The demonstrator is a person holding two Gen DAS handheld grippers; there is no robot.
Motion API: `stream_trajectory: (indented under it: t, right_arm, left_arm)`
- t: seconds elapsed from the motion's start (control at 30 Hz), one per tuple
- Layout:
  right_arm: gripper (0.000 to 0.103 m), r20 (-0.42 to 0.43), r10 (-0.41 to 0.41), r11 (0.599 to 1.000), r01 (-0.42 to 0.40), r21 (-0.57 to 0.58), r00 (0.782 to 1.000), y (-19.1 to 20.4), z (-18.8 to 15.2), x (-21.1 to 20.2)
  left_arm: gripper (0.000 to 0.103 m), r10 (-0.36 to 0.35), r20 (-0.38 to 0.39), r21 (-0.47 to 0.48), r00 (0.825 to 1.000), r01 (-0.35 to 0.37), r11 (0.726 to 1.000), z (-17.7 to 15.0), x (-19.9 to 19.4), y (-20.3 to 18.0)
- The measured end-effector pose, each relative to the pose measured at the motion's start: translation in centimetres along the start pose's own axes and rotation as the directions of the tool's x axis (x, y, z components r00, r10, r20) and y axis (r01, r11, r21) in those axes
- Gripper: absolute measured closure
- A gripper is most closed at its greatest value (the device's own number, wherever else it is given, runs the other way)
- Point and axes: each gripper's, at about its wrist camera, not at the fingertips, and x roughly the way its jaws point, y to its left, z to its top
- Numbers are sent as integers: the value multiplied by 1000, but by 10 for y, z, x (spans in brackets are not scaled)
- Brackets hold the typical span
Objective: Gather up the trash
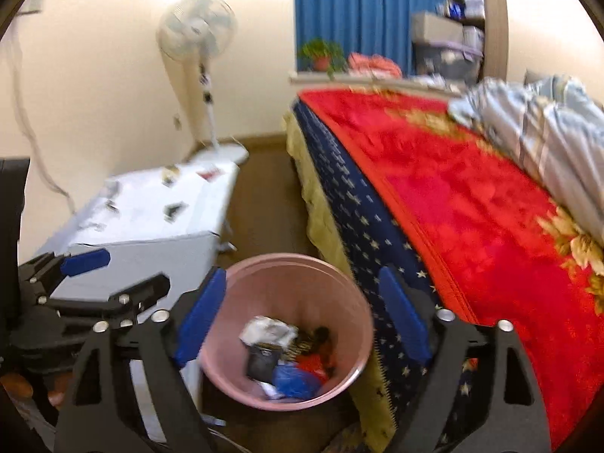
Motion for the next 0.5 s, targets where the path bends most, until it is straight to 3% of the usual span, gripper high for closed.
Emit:
stream_trajectory:
  t: [0.1, 0.23, 0.33, 0.5]
  right_arm:
    - [7, 67, 59, 998, -58, -18, 996, 27, -7, -48]
    - [5, 97, 132, 991, -130, -26, 986, 65, -24, -98]
    - [5, 108, 141, 990, -137, -42, 984, 93, -41, -133]
    - [5, 94, 132, 989, -125, -78, 987, 118, -63, -173]
  left_arm:
    - [12, 61, 37, -9, 997, -60, 998, -23, -57, 21]
    - [12, 151, 54, -33, 987, -149, 988, -57, -124, 54]
    - [12, 222, 68, -37, 973, -220, 975, -80, -162, 70]
    - [12, 229, 94, -95, 969, -220, 971, -107, -209, 82]
